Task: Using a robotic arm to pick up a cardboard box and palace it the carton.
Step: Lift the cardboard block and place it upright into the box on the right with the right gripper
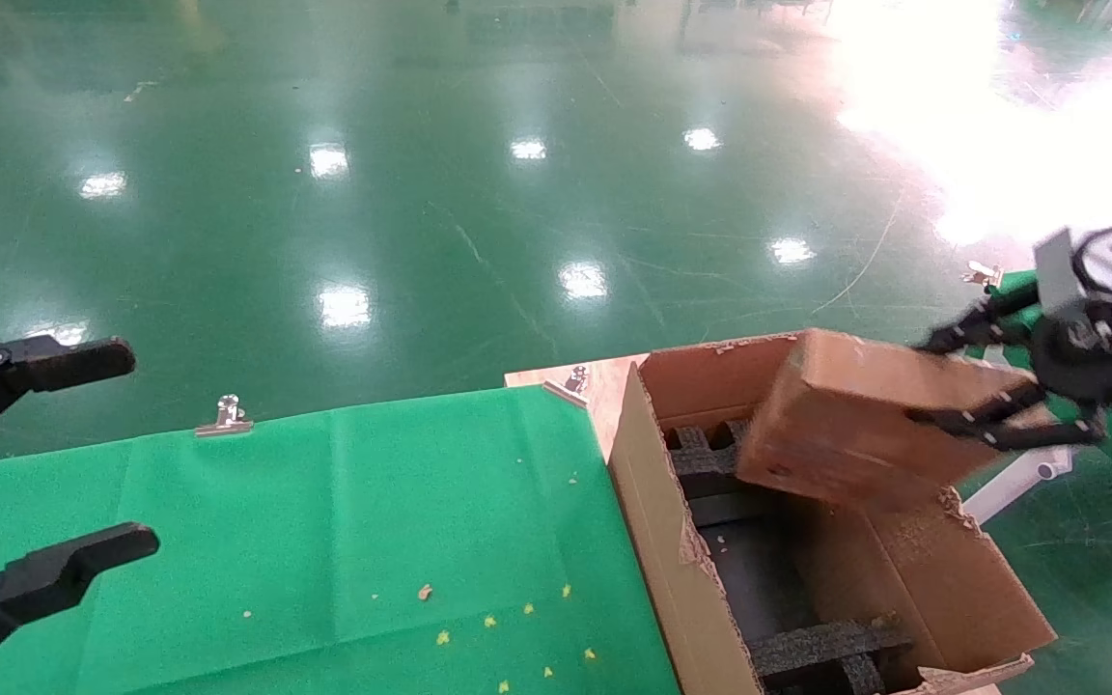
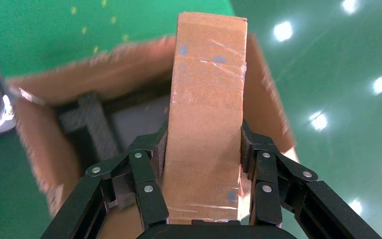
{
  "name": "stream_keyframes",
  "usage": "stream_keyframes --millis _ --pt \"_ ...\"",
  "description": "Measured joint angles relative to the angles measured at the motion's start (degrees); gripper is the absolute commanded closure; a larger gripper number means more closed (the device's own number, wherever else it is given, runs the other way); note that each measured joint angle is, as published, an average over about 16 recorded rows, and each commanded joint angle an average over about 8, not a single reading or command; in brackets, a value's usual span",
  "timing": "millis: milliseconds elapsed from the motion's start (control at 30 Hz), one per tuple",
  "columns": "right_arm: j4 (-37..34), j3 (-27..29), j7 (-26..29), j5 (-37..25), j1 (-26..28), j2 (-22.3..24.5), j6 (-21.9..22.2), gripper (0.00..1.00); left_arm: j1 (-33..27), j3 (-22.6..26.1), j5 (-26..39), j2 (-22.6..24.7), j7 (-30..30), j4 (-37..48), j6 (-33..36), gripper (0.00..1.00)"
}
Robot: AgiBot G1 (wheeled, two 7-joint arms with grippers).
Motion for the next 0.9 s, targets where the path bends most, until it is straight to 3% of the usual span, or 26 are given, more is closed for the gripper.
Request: stream_keyframes --millis 233,500,700,900 --pt "-1.0 -5.5 -1.6 -0.4 0.7 2.1 0.1 1.0 0.0 0.0 0.0 0.0 0.0 0.0 0.0 0.0" --pt "-1.1 -7.6 -0.4 0.3 0.1 2.8 1.2 1.0 0.0 0.0 0.0 0.0 0.0 0.0 0.0 0.0" --pt "1.3 -8.2 6.9 1.4 -1.7 3.7 5.5 1.0 0.0 0.0 0.0 0.0 0.0 0.0 0.0 0.0" --pt "7.3 -9.5 19.8 2.2 -4.2 5.6 13.1 1.0 0.0 0.0 0.0 0.0 0.0 0.0 0.0 0.0"
